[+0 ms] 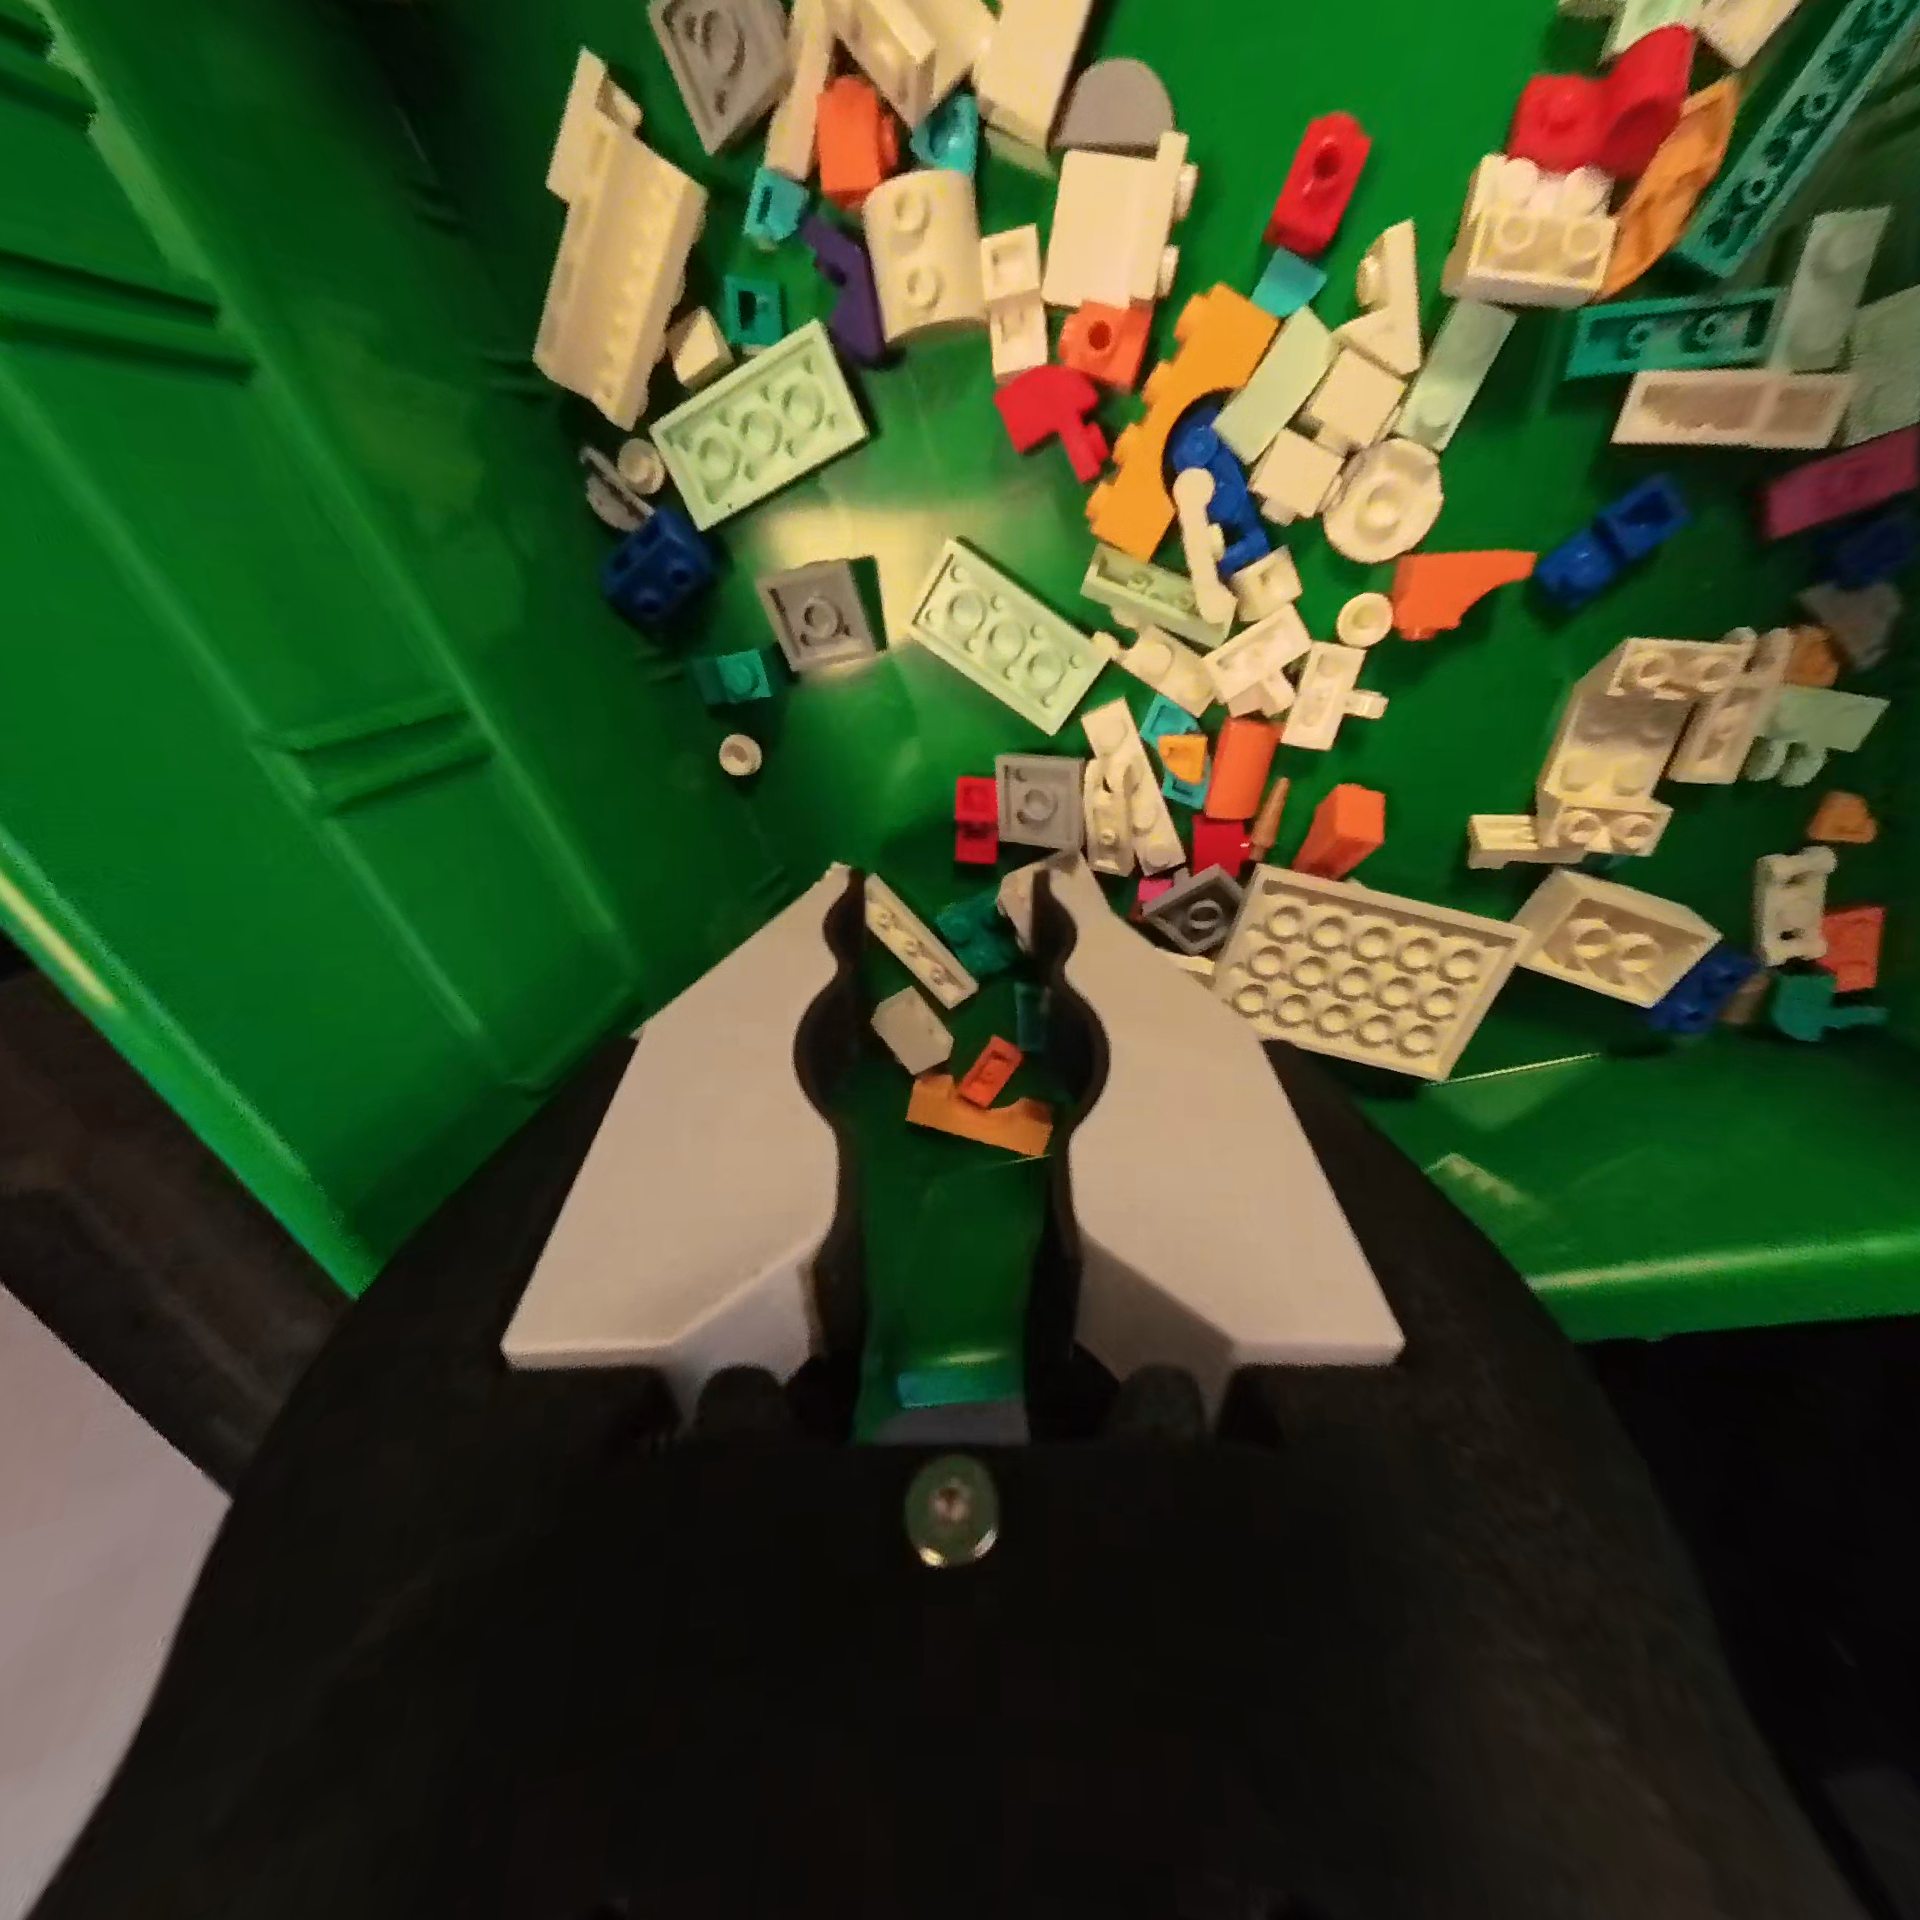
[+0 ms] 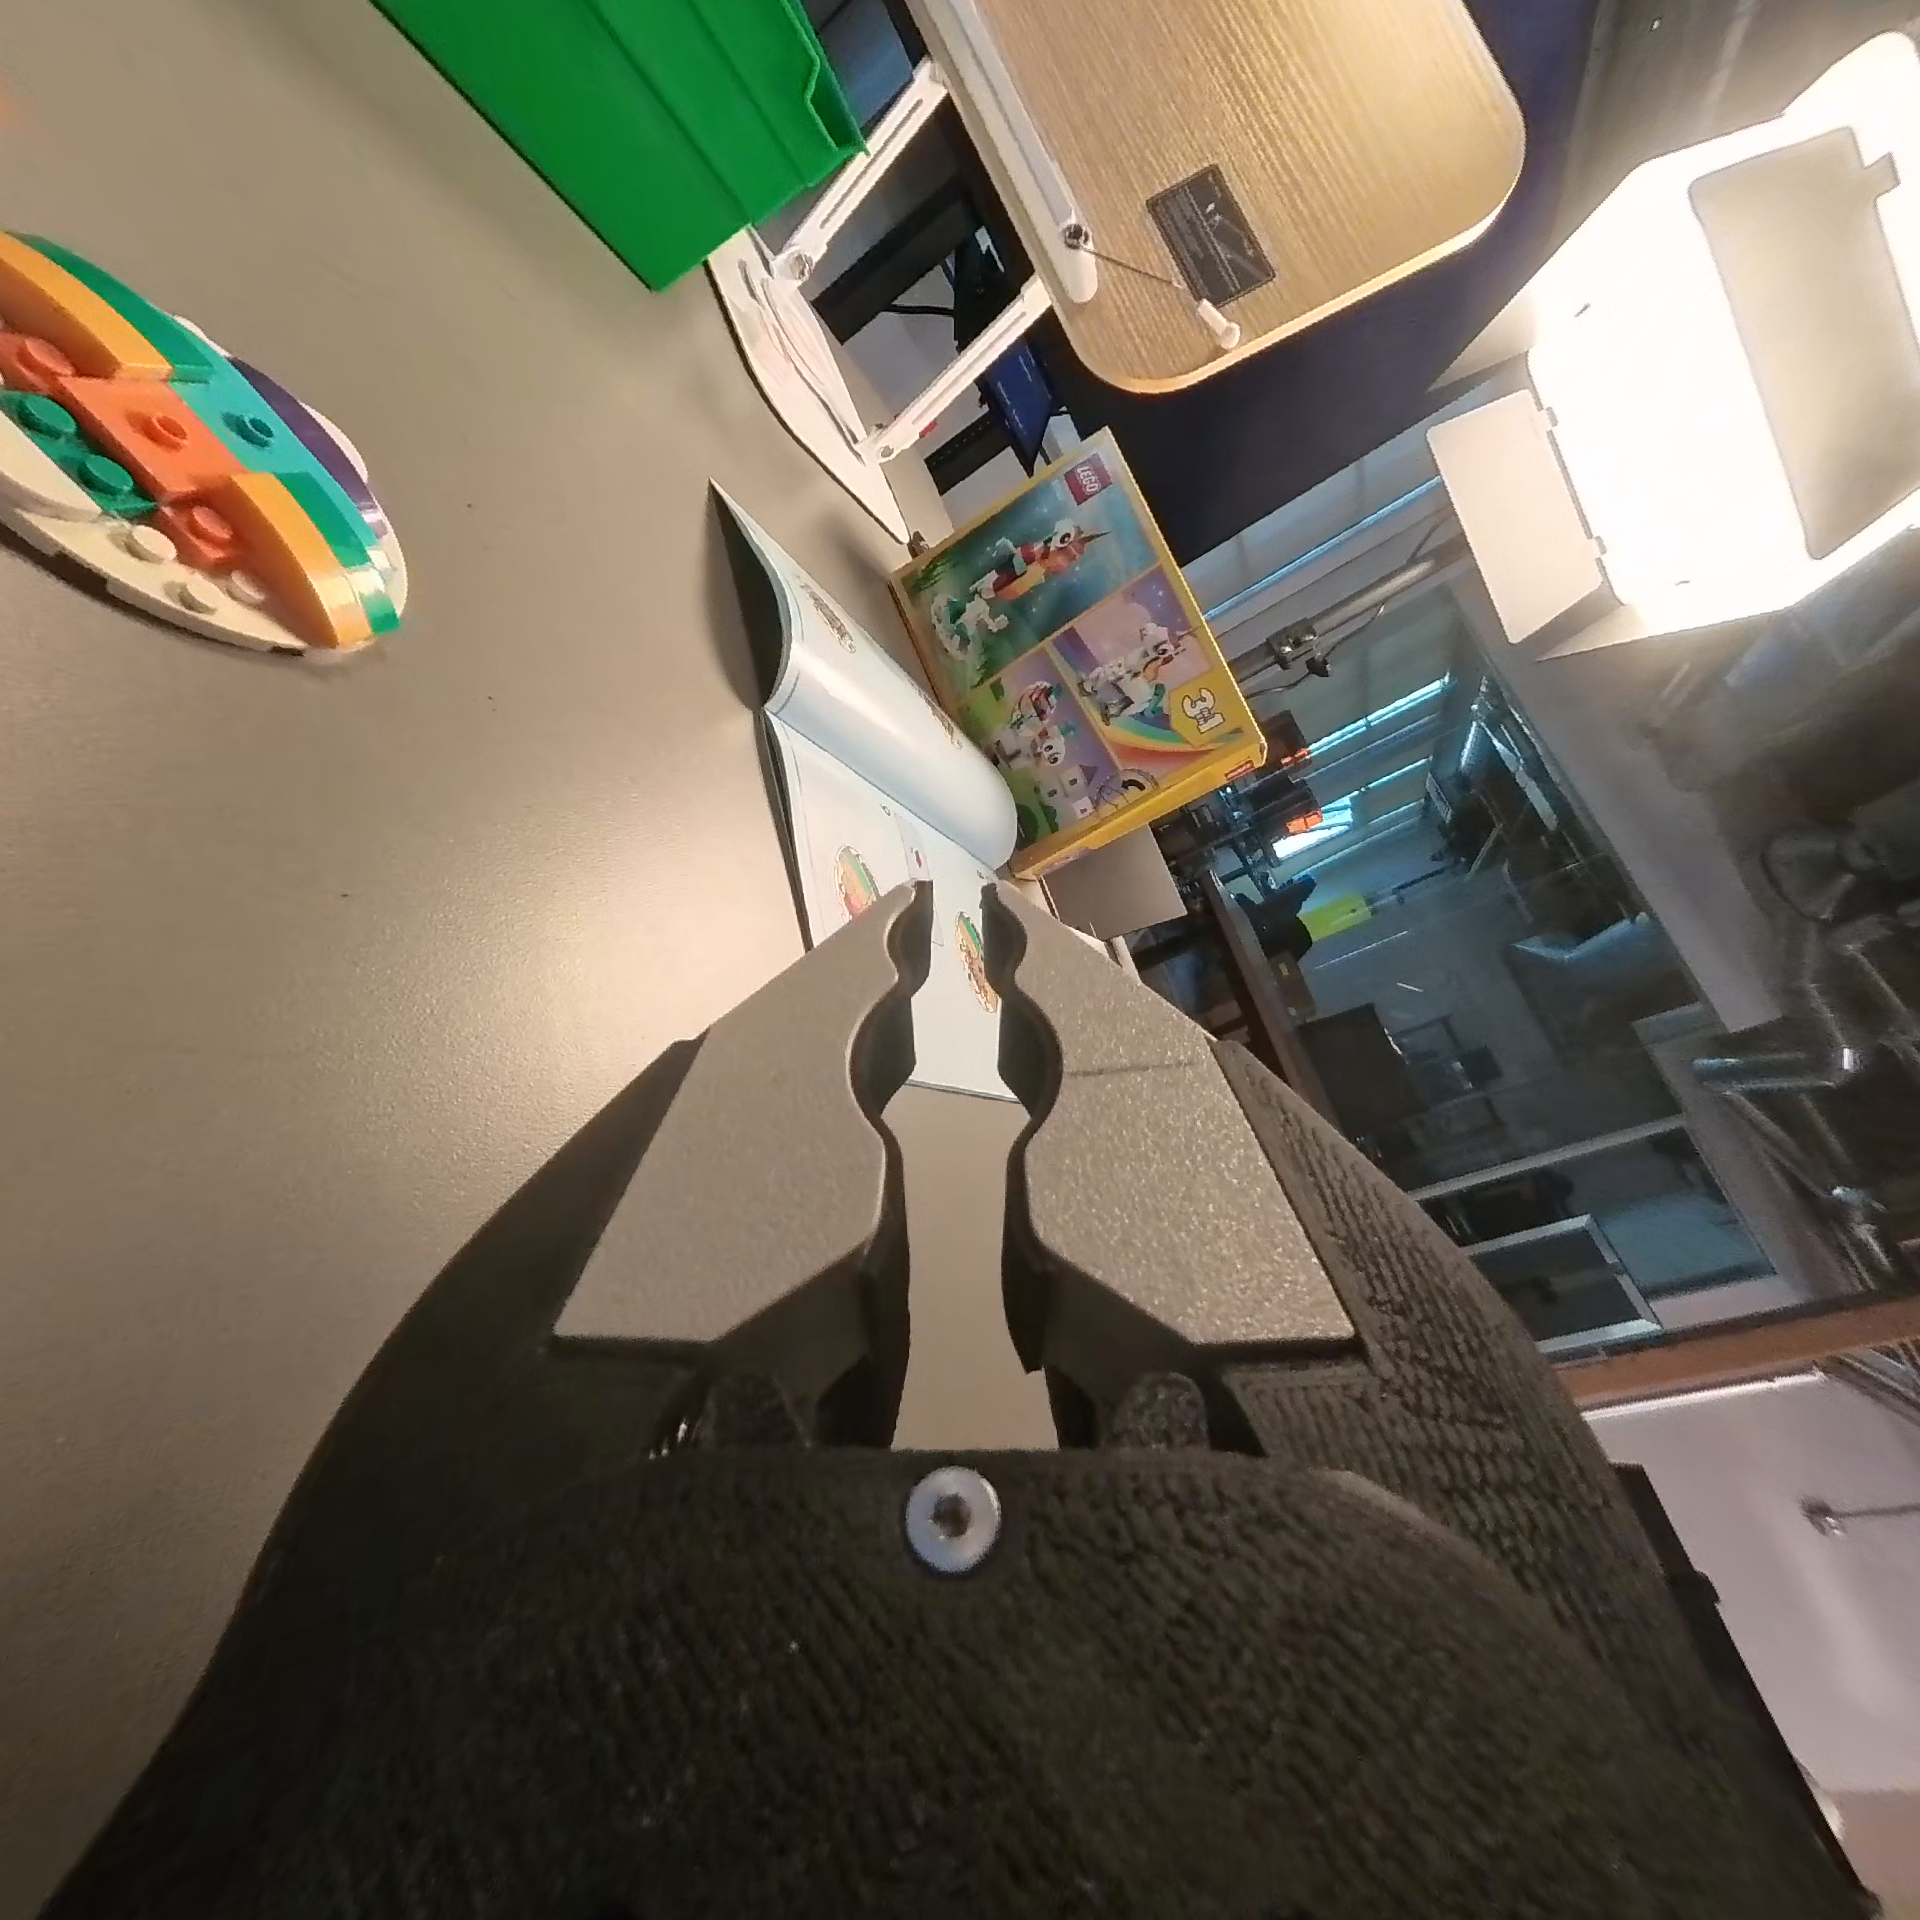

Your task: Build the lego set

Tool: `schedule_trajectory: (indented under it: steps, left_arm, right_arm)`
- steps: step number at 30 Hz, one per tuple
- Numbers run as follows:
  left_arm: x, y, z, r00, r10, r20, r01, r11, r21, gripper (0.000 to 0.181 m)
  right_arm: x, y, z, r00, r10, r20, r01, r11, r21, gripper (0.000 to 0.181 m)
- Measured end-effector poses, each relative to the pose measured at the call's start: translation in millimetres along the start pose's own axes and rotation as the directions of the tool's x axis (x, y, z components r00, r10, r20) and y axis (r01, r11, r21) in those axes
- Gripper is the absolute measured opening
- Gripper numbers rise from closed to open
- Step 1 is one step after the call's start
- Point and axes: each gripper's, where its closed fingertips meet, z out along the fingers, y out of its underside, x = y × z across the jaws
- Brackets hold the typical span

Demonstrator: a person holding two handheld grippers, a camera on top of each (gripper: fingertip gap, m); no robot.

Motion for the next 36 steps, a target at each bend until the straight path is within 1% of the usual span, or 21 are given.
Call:
schedule_trajectory:
  steps: [3, 7, 11, 14, 16, 19, 20, 23, 28, 32, 34, 36]
  left_arm:
    - [2.9, -1.6, 2.3, 0.999, -0.013, -0.042, 0.013, 1.000, 0.005, 0.030]
    - [8.1, -6.4, 3.2, 0.993, -0.044, -0.109, 0.046, 0.999, 0.021, 0.023]
    - [1.8, -5.6, 7.6, 0.994, -0.058, -0.088, 0.058, 0.998, -0.004, 0.016]
    - [2.0, -7.1, 8.0, 0.993, -0.069, -0.099, 0.068, 0.998, -0.012, 0.012]
    - [5.3, -8.7, 8.0, 0.988, -0.082, -0.128, 0.081, 0.997, -0.010, 0.011]
    - [19.2, -14.5, 3.6, 0.972, -0.080, -0.222, 0.086, 0.996, 0.016, 0.014]
    - [16.5, -16.3, 3.1, 0.974, -0.090, -0.206, 0.097, 0.995, 0.025, 0.015]
    - [-1.2, -15.1, 3.4, 0.991, -0.101, -0.090, 0.104, 0.994, 0.031, 0.018]
    - [0.1, -16.3, 1.9, 0.977, -0.172, -0.126, 0.179, 0.983, 0.045, 0.017]
    - [4.7, -12.8, 6.6, 0.966, -0.203, -0.160, 0.209, 0.978, 0.022, 0.018]
    - [4.1, -13.1, 8.3, 0.967, -0.205, -0.153, 0.211, 0.977, 0.024, 0.020]
    - [-1.1, -13.4, 9.9, 0.971, -0.205, -0.126, 0.211, 0.977, 0.035, 0.014]
  right_arm:
    - [-0.6, -0.1, 0.3, 1.000, 0.000, 0.003, 0.000, 1.000, 0.001, 0.008]
    - [-1.2, -0.2, 0.3, 1.000, -0.002, 0.006, 0.002, 1.000, 0.000, 0.008]
    - [-1.6, 0.2, 0.5, 1.000, 0.003, 0.010, -0.003, 1.000, 0.000, 0.008]
    - [-3.0, 0.5, 1.1, 1.000, 0.002, 0.018, -0.002, 1.000, -0.002, 0.008]
    - [-3.1, 0.4, 1.2, 1.000, 0.001, 0.019, -0.001, 1.000, -0.002, 0.008]
    - [-2.9, 0.6, 1.1, 1.000, 0.004, 0.019, -0.004, 1.000, -0.002, 0.008]
    - [-3.0, 0.9, 1.2, 1.000, 0.005, 0.020, -0.005, 1.000, -0.003, 0.008]
    - [-3.5, 0.8, 1.6, 1.000, 0.005, 0.024, -0.005, 1.000, -0.003, 0.008]
    - [-3.4, 0.9, 1.5, 1.000, 0.005, 0.023, -0.005, 1.000, -0.003, 0.008]
    - [-3.9, 0.8, 1.7, 1.000, 0.007, 0.027, -0.006, 1.000, -0.002, 0.008]
    - [-4.2, 0.8, 1.8, 1.000, 0.007, 0.029, -0.007, 1.000, -0.002, 0.008]
    - [-4.1, 0.8, 1.8, 1.000, 0.007, 0.028, -0.007, 1.000, -0.002, 0.008]
